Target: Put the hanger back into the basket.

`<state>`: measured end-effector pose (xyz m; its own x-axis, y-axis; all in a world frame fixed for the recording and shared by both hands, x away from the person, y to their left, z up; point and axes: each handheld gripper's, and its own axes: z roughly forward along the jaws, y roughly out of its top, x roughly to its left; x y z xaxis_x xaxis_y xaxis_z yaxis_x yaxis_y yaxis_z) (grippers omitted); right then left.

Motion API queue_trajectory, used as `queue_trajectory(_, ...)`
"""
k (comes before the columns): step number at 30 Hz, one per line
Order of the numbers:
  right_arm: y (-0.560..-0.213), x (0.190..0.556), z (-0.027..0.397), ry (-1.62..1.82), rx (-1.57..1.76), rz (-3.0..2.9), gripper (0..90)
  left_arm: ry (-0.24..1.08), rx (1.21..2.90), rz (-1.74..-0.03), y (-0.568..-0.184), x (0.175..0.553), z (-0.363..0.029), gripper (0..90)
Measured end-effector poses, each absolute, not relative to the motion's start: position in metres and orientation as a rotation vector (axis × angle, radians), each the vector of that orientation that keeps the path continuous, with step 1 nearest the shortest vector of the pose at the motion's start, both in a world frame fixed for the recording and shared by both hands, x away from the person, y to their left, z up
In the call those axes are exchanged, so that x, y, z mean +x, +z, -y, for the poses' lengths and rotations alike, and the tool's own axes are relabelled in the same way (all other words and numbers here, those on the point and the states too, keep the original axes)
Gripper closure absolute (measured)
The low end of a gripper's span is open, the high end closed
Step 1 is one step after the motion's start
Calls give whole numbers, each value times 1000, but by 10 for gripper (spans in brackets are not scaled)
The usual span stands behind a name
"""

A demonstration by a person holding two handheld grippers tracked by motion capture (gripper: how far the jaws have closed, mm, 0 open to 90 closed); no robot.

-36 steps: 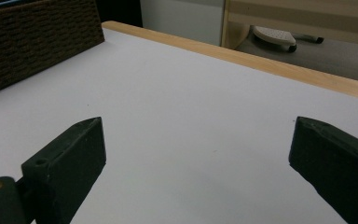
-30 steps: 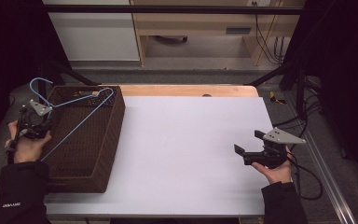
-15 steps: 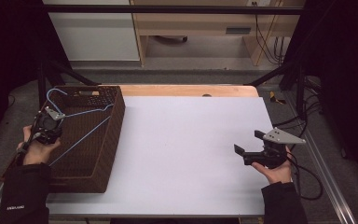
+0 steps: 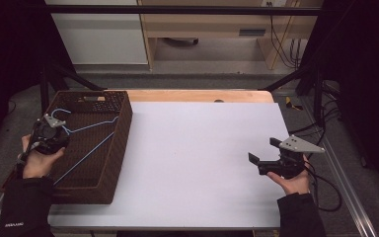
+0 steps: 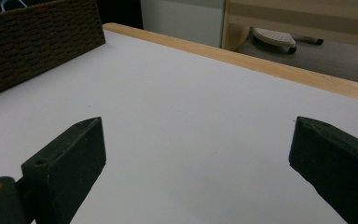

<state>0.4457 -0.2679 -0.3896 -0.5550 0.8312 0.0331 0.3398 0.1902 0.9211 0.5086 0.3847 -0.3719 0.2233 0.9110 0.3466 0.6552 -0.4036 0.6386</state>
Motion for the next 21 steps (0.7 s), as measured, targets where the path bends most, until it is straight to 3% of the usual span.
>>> queue_trajectory(9, -388, 443, 268, 1359, 1085, -1986, 40, 943, 1903, -1241, -344, 466, -360, 437)
queue_trajectory(21, -387, 440, 269, 1380, 1082, -1979, 38, 809, 1772, -1060, -340, 434, -317, 219)
